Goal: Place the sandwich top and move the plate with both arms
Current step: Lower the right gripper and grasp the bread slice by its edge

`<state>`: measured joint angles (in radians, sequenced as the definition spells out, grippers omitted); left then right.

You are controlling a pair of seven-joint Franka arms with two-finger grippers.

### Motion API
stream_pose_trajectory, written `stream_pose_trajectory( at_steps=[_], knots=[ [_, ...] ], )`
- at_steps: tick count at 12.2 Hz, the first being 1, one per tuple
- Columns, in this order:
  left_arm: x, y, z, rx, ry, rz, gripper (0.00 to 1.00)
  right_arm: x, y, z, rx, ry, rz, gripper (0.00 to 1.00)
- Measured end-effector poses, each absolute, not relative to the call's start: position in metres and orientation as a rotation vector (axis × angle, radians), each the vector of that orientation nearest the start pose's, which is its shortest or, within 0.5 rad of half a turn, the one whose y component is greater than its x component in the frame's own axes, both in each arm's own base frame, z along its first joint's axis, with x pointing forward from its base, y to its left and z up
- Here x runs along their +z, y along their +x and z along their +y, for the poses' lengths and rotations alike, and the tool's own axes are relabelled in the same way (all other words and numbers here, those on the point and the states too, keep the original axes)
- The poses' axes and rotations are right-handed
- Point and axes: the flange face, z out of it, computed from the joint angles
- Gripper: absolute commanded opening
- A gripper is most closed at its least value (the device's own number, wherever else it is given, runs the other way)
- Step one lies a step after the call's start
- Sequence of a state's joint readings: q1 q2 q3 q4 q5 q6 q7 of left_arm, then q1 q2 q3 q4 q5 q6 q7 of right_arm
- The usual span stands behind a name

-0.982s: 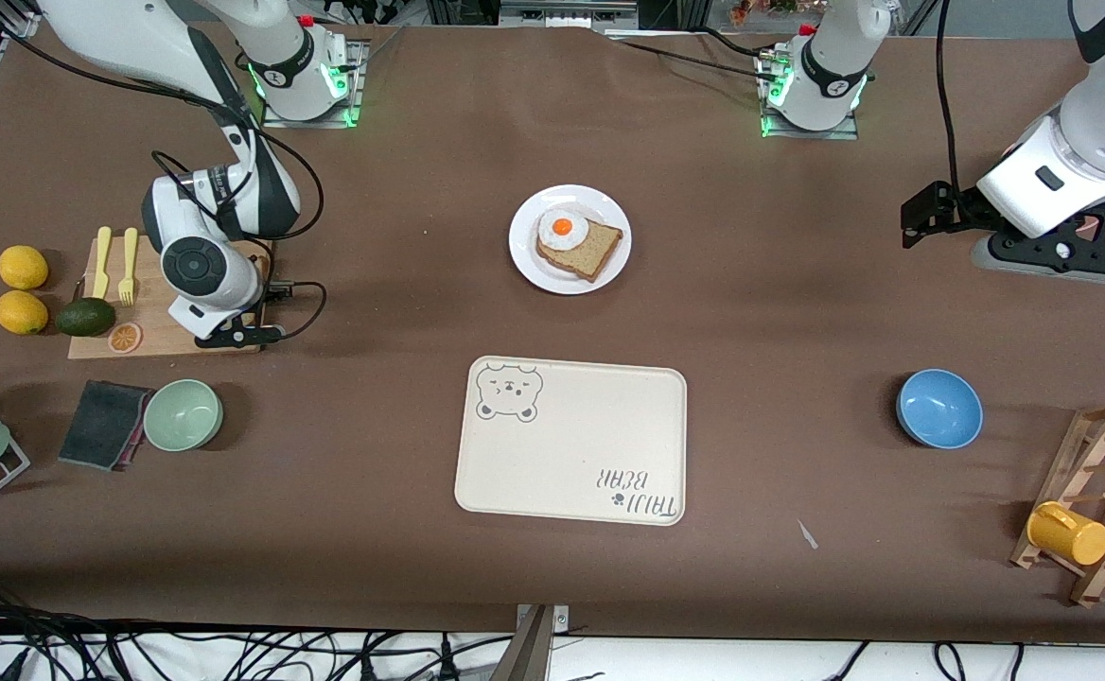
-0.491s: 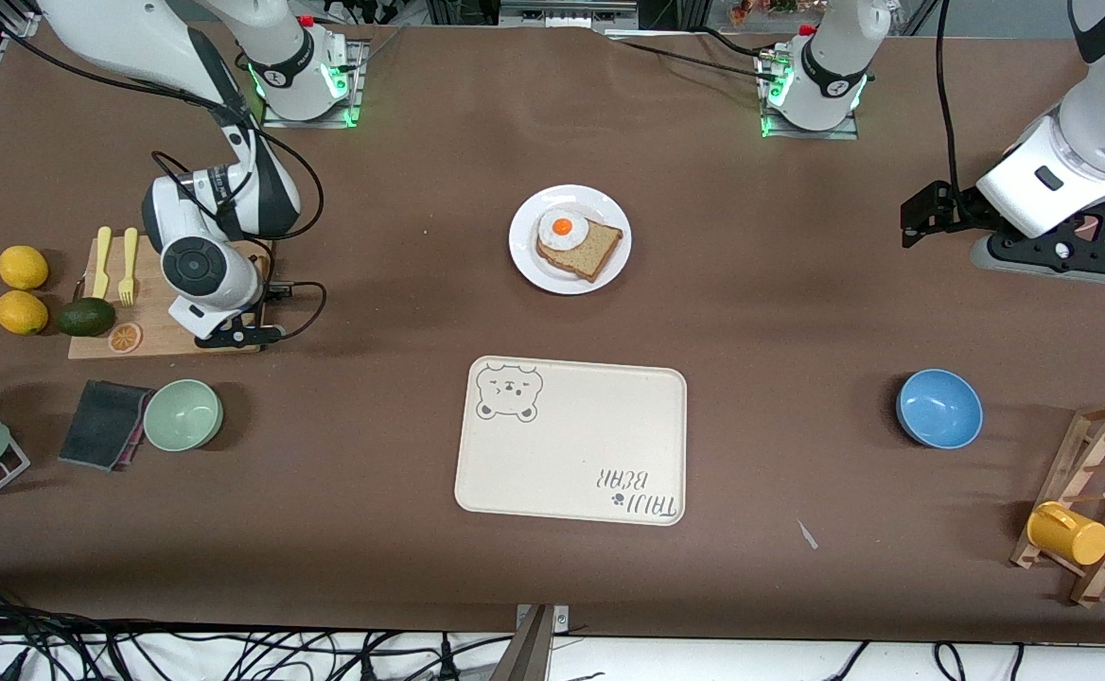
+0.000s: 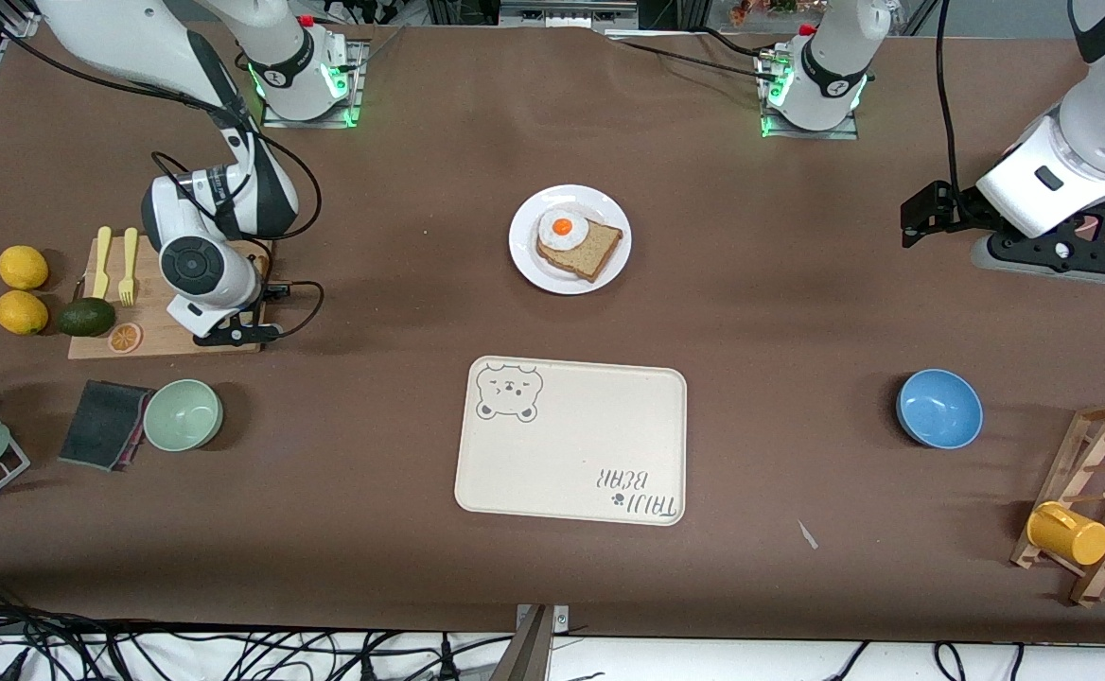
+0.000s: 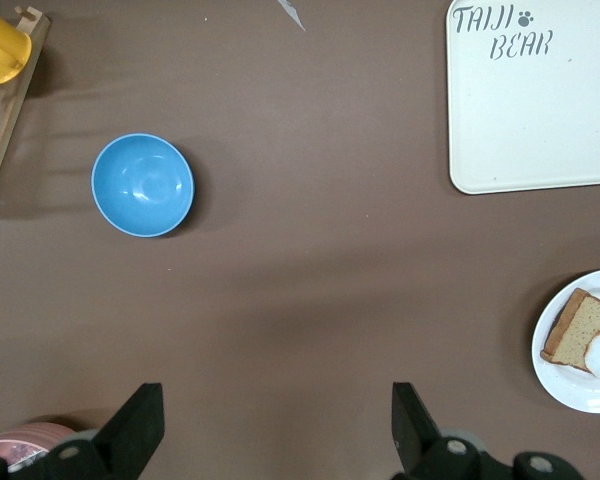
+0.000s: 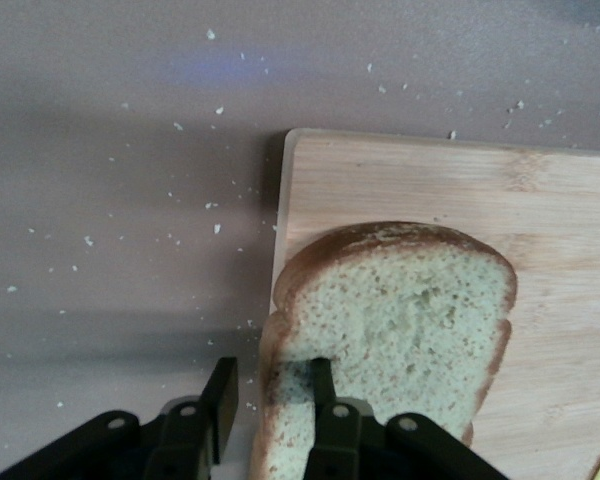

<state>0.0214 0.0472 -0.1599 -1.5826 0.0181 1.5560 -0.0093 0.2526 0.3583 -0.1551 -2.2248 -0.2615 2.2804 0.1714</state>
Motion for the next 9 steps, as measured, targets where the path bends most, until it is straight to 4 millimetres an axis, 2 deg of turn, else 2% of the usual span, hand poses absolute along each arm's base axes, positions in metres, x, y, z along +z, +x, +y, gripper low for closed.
stream_pose_trajectory(
  at_steps=[1,2,9],
  knots=[
    [0.5916,0.5604,-0.074,0.113,-3.117,0.202,1.0,0.193,0.5137,0.0394,0.457,-3.372,-0.219,0.04],
    [0.5916,0.5604,-0.0741,0.113,-3.117,0.202,1.0,0.1931,0.5139,0.0388,0.456,-3.372,-0.217,0.0],
    [0.5917,0.5604,-0.0736,0.113,-3.117,0.201,1.0,0.1933,0.514,0.0383,0.456,-3.373,-0.216,0.0]
  ],
)
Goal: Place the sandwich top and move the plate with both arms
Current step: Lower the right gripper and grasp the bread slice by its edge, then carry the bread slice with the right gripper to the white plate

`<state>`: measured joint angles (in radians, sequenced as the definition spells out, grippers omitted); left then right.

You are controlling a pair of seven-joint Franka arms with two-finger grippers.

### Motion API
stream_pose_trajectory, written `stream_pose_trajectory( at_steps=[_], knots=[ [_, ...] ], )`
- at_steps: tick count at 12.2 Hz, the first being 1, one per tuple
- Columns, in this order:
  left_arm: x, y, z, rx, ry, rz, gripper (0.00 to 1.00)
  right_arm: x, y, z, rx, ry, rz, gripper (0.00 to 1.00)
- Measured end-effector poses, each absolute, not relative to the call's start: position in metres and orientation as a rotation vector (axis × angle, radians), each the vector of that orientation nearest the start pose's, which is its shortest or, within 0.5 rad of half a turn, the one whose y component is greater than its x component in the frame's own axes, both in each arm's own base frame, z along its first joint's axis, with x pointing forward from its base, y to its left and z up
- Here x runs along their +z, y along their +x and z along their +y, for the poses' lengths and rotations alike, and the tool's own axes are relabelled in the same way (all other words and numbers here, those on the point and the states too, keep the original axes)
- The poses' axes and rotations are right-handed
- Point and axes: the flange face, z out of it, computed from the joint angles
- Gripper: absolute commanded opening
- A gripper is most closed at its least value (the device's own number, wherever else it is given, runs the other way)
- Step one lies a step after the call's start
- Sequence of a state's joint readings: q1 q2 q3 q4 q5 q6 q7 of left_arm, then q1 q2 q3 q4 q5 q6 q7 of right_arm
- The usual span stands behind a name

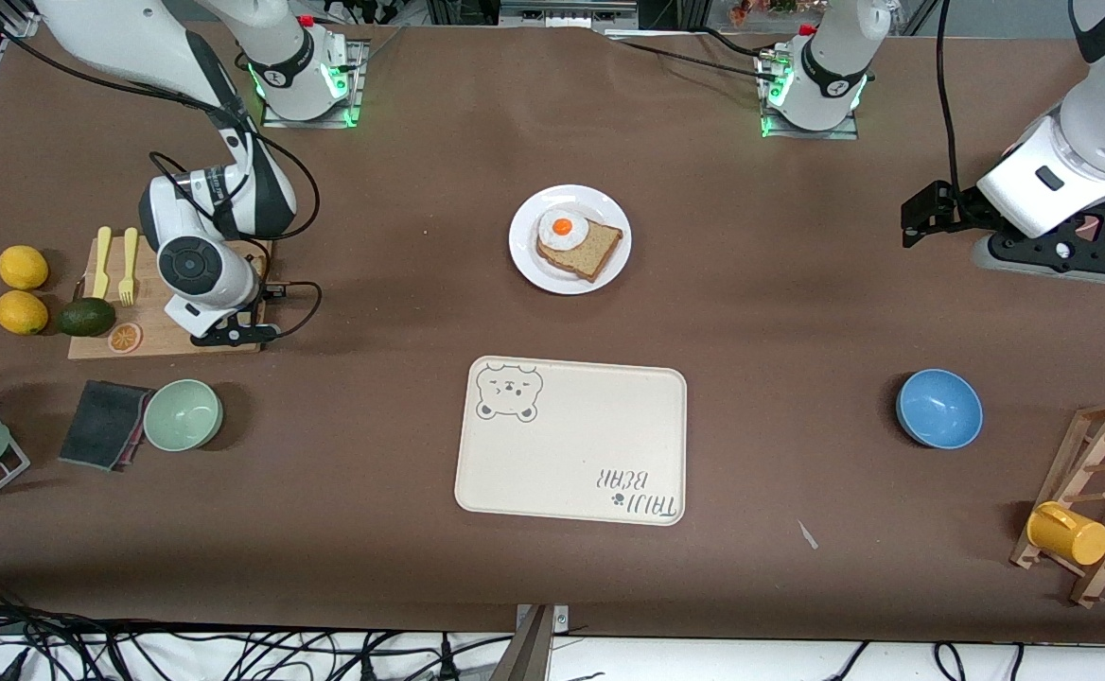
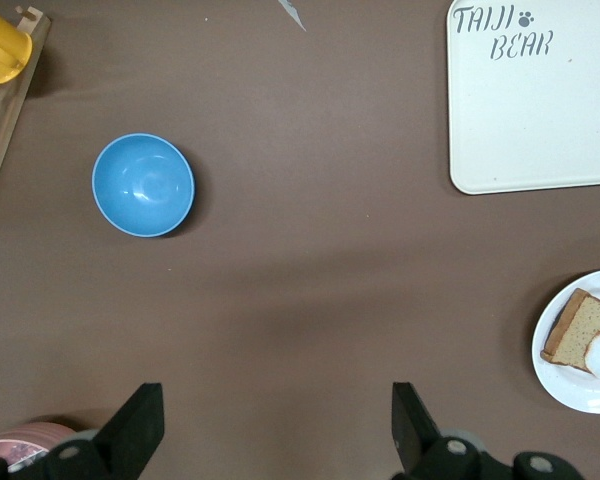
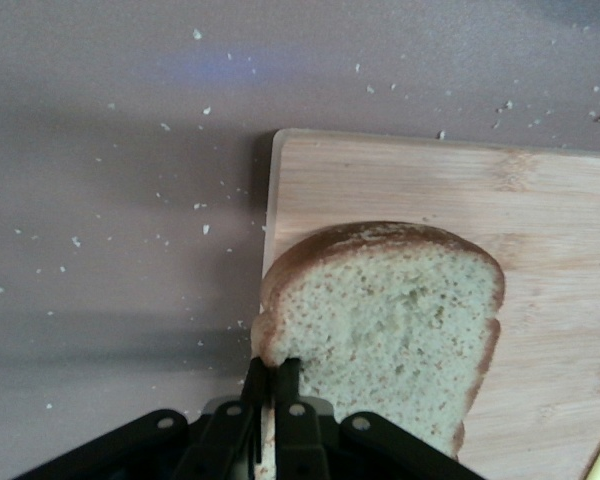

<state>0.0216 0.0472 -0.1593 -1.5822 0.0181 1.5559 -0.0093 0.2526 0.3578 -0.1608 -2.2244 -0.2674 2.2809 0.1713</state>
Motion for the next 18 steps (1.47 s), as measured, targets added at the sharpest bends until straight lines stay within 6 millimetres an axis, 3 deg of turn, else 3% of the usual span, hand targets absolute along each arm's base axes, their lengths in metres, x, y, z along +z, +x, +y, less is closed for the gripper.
stream_pose_trajectory(
  at_steps=[3,7,11,14,16,18],
  knots=[
    [0.592,0.561,-0.073,0.113,-3.117,0.201,1.0,0.199,0.519,0.039,0.444,-3.376,-0.212,0.0],
    [0.591,0.561,-0.073,0.108,-3.118,0.201,1.0,0.238,0.549,0.05,0.467,-3.39,-0.187,0.0],
    [0.591,0.565,-0.074,0.077,-3.121,0.201,1.0,0.308,0.577,0.098,0.534,-3.334,-0.154,0.0],
    [0.588,0.567,-0.074,0.078,-3.122,0.201,1.0,0.337,0.582,0.135,0.532,-3.262,-0.132,0.0],
    [0.587,0.568,-0.074,0.079,-3.122,0.201,1.0,0.358,0.58,0.171,0.521,-3.251,-0.075,0.0],
    [0.587,0.568,-0.074,0.079,-3.122,0.201,1.0,0.374,0.57,0.22,0.487,-3.251,-0.011,0.0]
  ],
)
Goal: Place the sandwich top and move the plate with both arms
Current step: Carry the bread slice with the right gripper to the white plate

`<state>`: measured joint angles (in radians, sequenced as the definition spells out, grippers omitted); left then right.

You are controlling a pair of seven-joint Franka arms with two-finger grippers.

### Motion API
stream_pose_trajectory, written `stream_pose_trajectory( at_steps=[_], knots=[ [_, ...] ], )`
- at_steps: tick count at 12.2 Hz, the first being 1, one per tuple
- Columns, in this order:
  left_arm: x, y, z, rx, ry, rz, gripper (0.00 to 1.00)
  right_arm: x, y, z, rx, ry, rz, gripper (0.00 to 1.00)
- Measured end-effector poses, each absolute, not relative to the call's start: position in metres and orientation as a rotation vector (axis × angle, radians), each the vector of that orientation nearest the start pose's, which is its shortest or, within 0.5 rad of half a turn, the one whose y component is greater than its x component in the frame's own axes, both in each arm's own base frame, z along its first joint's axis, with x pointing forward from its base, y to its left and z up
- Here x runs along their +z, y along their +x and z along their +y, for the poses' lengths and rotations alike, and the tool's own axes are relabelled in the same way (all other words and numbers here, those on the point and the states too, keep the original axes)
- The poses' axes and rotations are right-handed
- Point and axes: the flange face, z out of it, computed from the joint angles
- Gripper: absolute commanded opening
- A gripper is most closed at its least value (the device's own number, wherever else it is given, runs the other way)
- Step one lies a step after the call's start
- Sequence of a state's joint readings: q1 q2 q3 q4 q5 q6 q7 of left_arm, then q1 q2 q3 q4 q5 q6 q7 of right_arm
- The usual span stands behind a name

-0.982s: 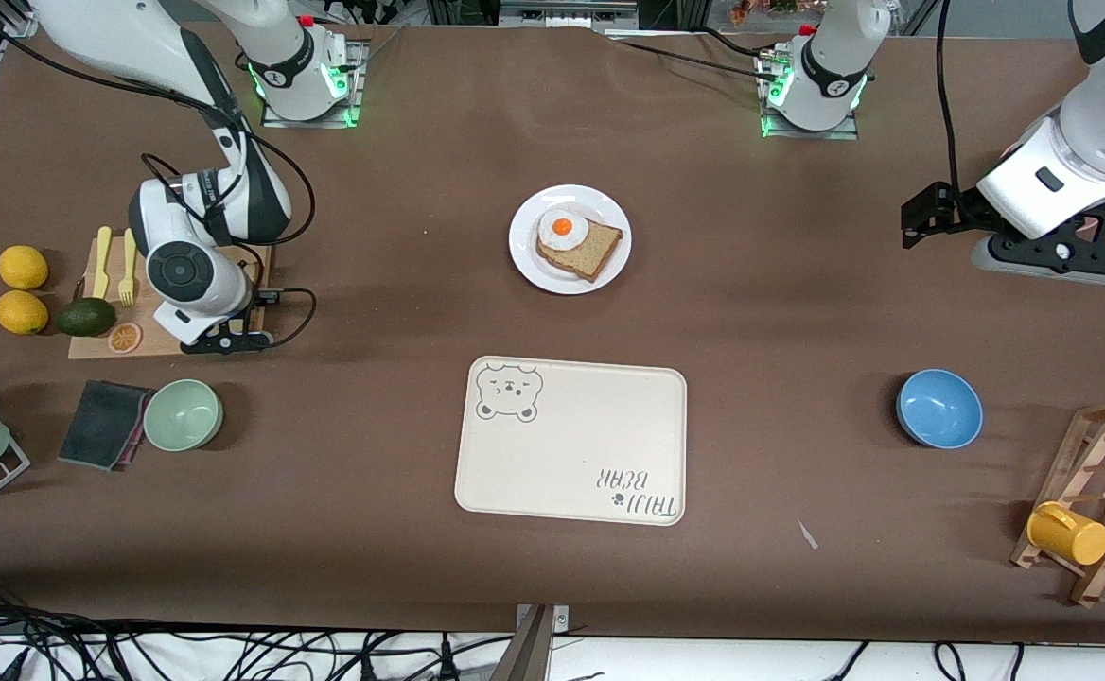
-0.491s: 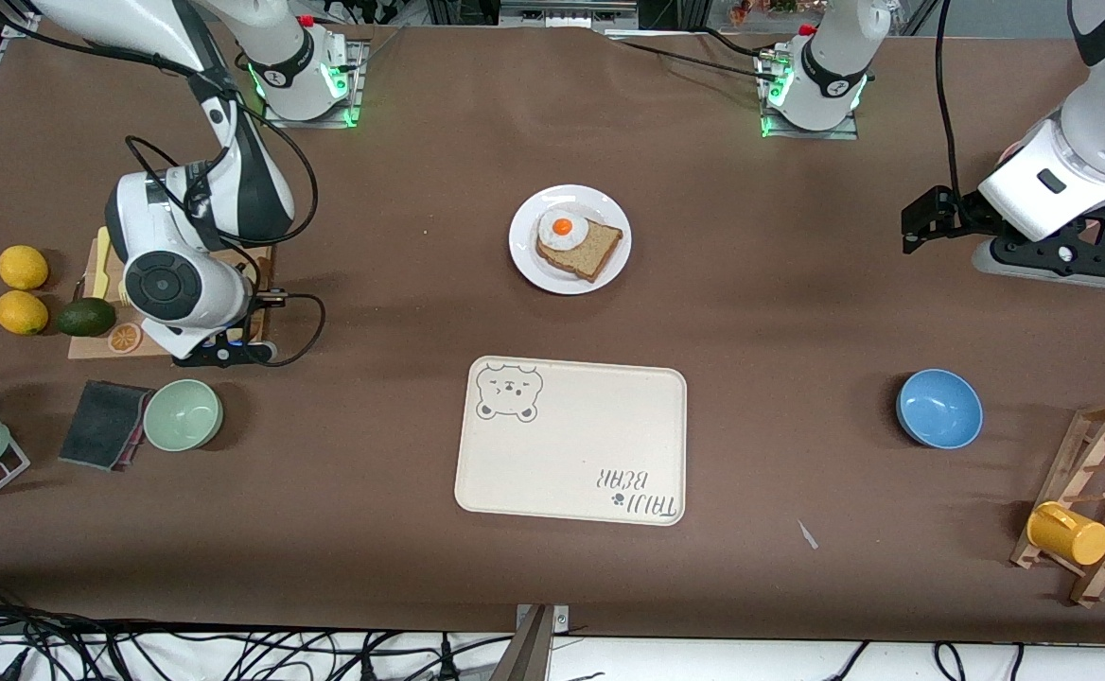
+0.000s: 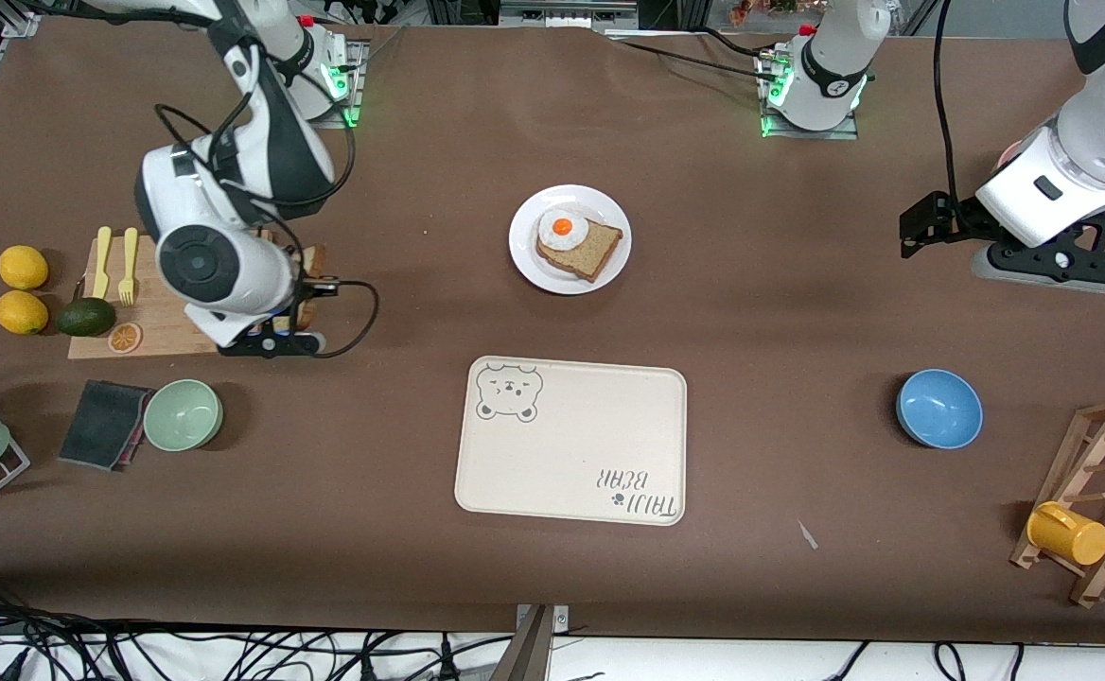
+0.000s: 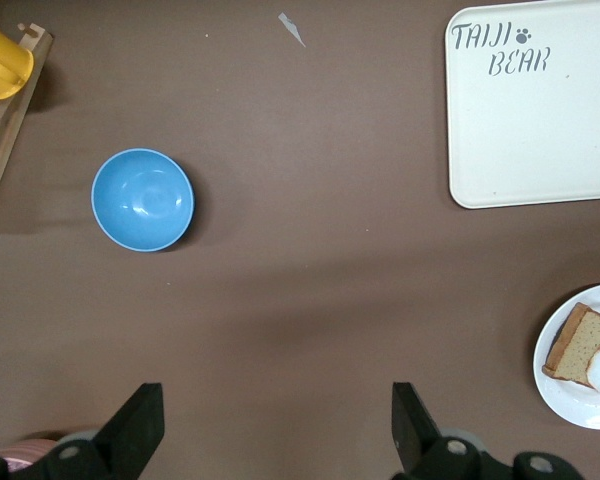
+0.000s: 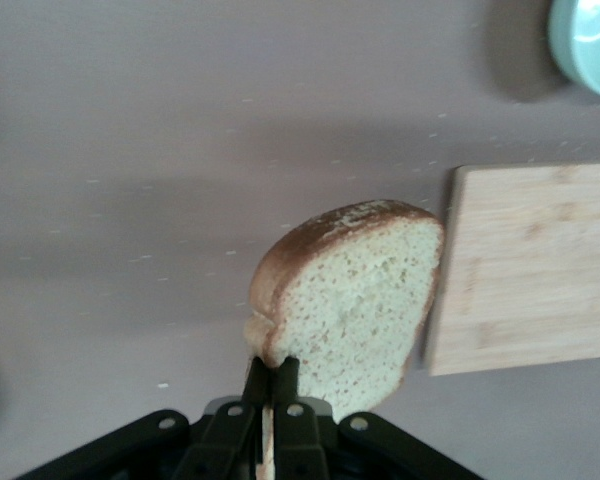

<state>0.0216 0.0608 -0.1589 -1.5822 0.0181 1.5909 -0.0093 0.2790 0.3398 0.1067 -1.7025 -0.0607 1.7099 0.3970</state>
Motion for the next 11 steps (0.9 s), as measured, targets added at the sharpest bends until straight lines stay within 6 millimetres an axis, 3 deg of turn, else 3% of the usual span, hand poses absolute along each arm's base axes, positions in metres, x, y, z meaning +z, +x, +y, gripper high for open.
stream_pose_trajectory(
  at_steps=[6,9,11],
  knots=[
    [0.587,0.568,-0.074,0.079,-3.122,0.201,1.0,0.4,0.517,0.343,0.516,-3.122,0.331,0.0],
    [0.587,0.568,-0.074,0.079,-3.122,0.201,1.0,0.405,0.483,0.397,0.576,-3.042,0.478,0.0],
    [0.587,0.568,-0.074,0.079,-3.122,0.201,1.0,0.395,0.462,0.434,0.554,-3.029,0.574,0.0]
  ],
)
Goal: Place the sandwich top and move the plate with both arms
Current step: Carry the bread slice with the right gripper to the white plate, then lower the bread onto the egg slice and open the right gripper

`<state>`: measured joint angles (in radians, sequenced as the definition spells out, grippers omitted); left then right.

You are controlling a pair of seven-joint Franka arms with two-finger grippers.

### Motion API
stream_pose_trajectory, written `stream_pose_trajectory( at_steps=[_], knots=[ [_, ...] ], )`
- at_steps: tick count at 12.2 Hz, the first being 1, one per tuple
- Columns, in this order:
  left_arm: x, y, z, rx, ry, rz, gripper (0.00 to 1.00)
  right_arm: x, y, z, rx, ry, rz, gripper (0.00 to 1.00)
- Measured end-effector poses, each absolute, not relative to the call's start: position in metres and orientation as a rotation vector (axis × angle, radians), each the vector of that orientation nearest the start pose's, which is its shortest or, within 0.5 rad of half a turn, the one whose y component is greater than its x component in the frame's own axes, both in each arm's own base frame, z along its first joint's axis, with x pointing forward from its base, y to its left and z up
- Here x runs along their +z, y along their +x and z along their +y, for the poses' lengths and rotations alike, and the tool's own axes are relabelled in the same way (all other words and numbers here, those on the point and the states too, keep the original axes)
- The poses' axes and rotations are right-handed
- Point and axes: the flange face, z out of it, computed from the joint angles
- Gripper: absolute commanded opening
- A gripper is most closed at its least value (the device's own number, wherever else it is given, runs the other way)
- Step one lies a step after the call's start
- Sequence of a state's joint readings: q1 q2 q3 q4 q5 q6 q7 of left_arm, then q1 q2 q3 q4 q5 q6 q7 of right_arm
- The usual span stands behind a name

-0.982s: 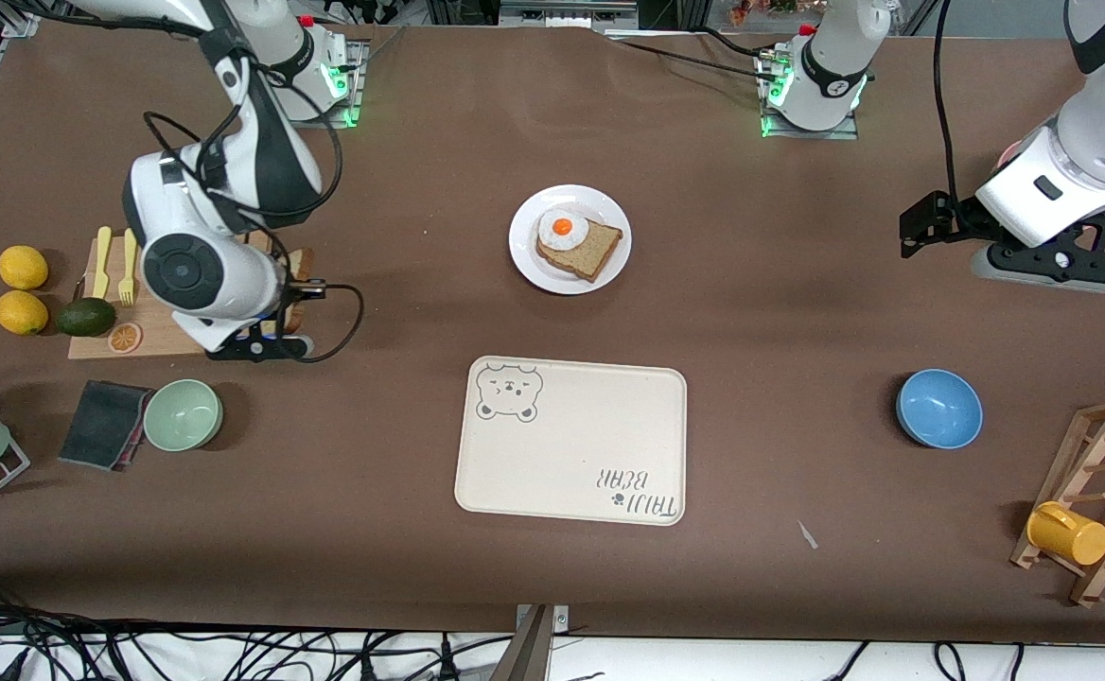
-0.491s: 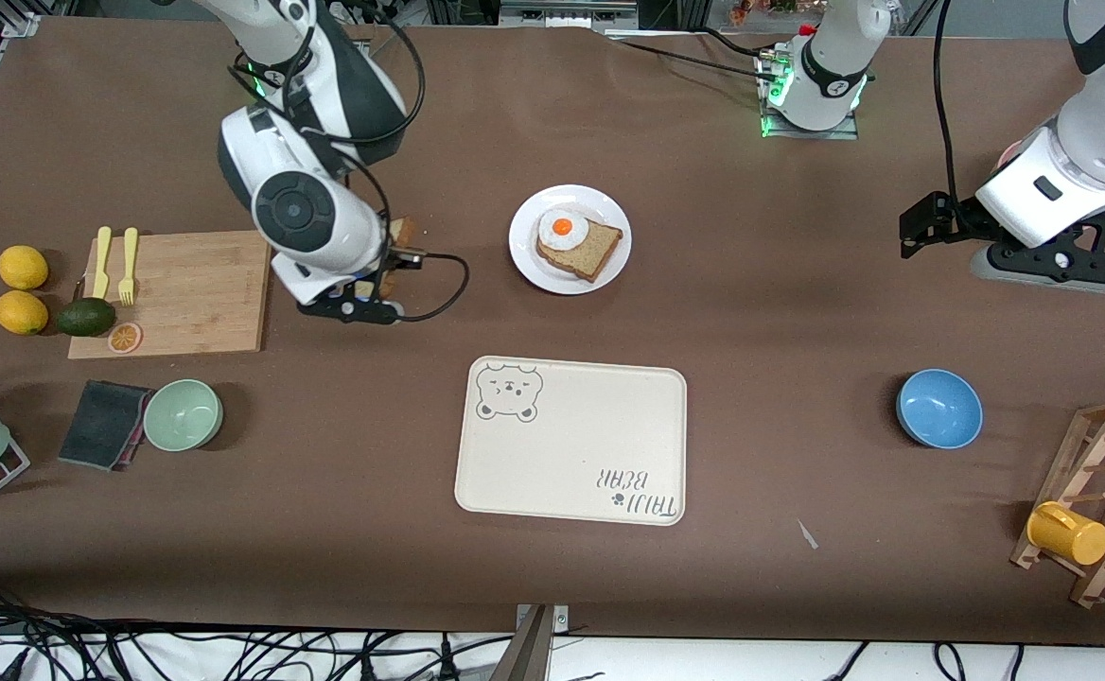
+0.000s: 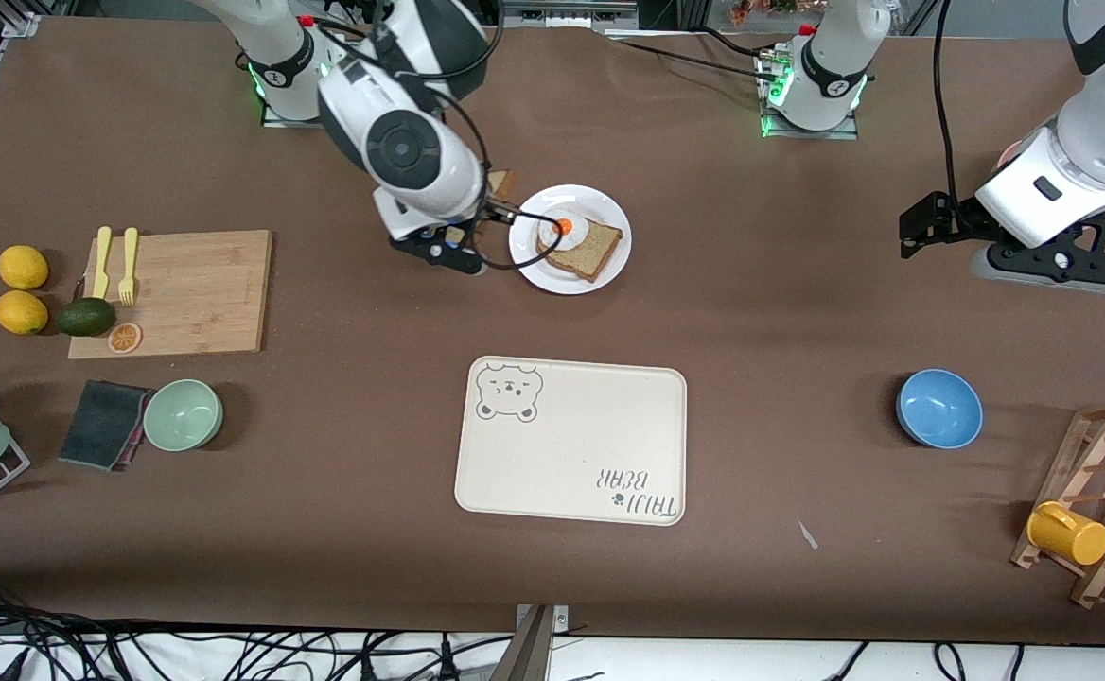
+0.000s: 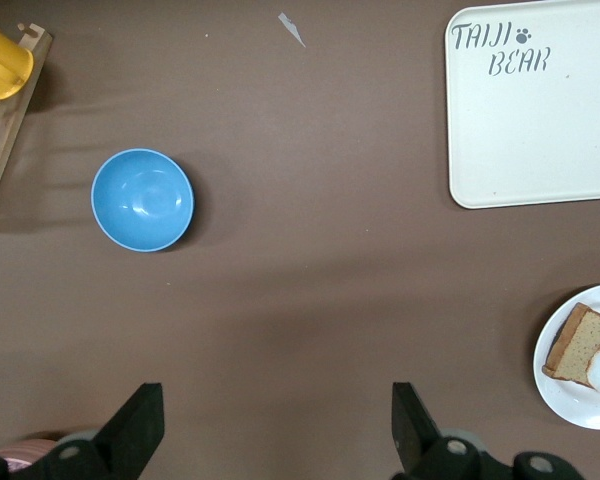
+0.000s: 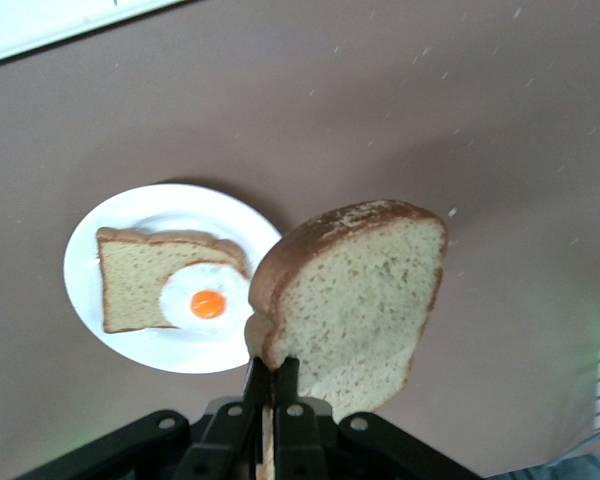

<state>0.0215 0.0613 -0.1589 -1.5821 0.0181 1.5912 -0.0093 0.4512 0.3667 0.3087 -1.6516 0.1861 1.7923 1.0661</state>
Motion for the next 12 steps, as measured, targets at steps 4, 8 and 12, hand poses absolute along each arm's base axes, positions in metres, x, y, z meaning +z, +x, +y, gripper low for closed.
stream_pose_trajectory(
  at_steps=[4,8,12],
  knots=[
    [0.587,0.568,-0.074,0.079,-3.122,0.201,1.0,0.347,0.42,0.5,0.544,-3.025,0.602,0.0],
    [0.587,0.568,-0.074,0.079,-3.122,0.201,1.0,0.319,0.404,0.517,0.5,-3.085,0.554,0.0],
    [0.587,0.568,-0.074,0.078,-3.122,0.201,1.0,0.289,0.389,0.536,0.49,-3.086,0.569,0.0]
  ],
)
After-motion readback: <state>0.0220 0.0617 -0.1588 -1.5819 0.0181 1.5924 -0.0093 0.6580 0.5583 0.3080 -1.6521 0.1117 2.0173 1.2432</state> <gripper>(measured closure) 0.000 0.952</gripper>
